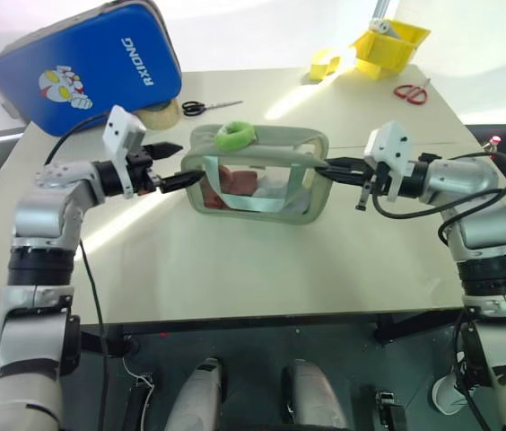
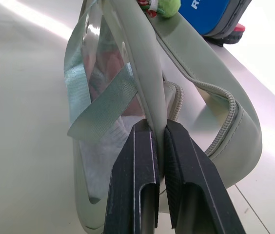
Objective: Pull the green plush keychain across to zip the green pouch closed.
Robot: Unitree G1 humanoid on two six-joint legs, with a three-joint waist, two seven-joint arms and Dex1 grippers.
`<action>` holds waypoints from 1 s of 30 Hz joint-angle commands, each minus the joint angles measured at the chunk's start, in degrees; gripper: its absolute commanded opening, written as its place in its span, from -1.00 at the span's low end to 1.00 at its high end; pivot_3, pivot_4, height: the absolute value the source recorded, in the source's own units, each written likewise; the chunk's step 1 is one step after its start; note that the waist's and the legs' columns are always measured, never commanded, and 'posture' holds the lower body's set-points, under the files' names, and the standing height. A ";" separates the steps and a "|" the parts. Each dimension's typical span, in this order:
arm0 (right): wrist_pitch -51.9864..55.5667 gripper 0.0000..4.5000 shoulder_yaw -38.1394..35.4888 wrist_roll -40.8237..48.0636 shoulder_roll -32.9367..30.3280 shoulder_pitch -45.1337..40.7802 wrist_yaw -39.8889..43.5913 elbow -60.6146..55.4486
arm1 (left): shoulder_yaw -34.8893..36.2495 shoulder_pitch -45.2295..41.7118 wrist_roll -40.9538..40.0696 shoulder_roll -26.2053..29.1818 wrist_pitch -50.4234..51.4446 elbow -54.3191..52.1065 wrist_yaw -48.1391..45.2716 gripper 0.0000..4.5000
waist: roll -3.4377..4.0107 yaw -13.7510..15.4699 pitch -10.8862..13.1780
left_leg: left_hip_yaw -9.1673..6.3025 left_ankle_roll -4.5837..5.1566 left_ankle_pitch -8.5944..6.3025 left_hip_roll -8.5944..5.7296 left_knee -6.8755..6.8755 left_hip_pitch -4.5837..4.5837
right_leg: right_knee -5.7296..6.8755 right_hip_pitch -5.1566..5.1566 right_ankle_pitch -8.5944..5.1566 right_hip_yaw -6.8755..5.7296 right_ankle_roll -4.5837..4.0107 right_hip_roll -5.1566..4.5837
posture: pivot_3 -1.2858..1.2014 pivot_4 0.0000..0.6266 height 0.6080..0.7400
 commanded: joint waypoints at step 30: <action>11.45 0.98 -0.71 5.88 -0.17 -5.46 0.07 -13.79 | 1.74 6.68 -3.98 4.59 10.23 -19.89 -1.29 -1.00 | 0.01 0.08 0.00 | -0.03 0.01 -0.01 0.00 -0.02 -0.01 | -0.01 -0.01 0.00 0.01 0.00 -0.01 | 0.03 -0.52 1.00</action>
